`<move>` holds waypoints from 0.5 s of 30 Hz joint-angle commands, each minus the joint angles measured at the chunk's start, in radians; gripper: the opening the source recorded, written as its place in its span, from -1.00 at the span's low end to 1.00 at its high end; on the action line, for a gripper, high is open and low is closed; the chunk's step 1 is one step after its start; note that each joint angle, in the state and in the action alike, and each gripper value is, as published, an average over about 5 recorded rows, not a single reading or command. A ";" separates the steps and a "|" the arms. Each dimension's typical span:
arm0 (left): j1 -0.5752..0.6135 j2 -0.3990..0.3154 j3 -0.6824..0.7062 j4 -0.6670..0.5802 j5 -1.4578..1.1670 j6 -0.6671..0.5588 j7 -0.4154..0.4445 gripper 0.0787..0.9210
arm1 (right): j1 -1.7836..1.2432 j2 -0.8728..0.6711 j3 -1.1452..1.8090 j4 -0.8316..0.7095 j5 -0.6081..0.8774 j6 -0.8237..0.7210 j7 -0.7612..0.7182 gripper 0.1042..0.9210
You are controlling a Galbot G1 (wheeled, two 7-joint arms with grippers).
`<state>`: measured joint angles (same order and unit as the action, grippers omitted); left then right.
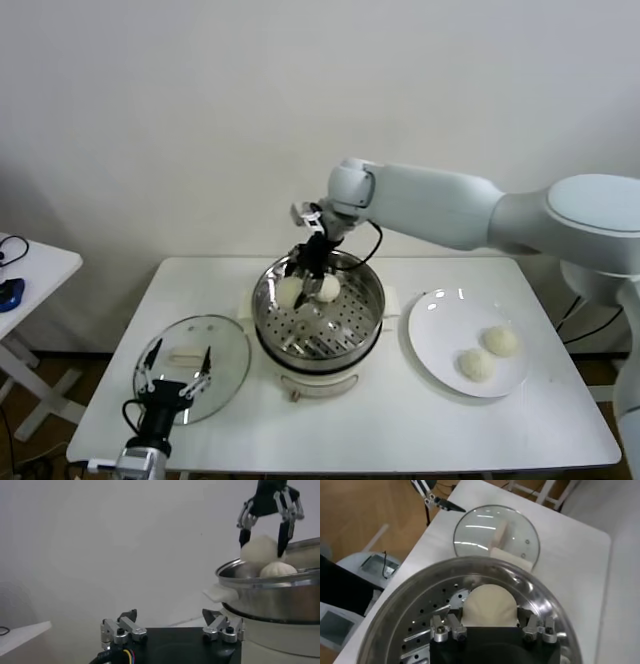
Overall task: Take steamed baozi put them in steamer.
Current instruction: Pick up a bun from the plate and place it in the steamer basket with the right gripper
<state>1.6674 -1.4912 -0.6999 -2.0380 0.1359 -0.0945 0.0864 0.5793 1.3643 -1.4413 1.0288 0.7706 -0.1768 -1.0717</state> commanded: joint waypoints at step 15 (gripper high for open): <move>-0.005 0.001 -0.002 0.013 -0.005 0.000 0.001 0.77 | -0.084 0.054 0.003 -0.076 -0.123 0.033 -0.005 0.49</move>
<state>1.6626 -1.4911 -0.7019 -2.0254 0.1311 -0.0950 0.0870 0.5128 1.4060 -1.4379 0.9702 0.6795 -0.1486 -1.0753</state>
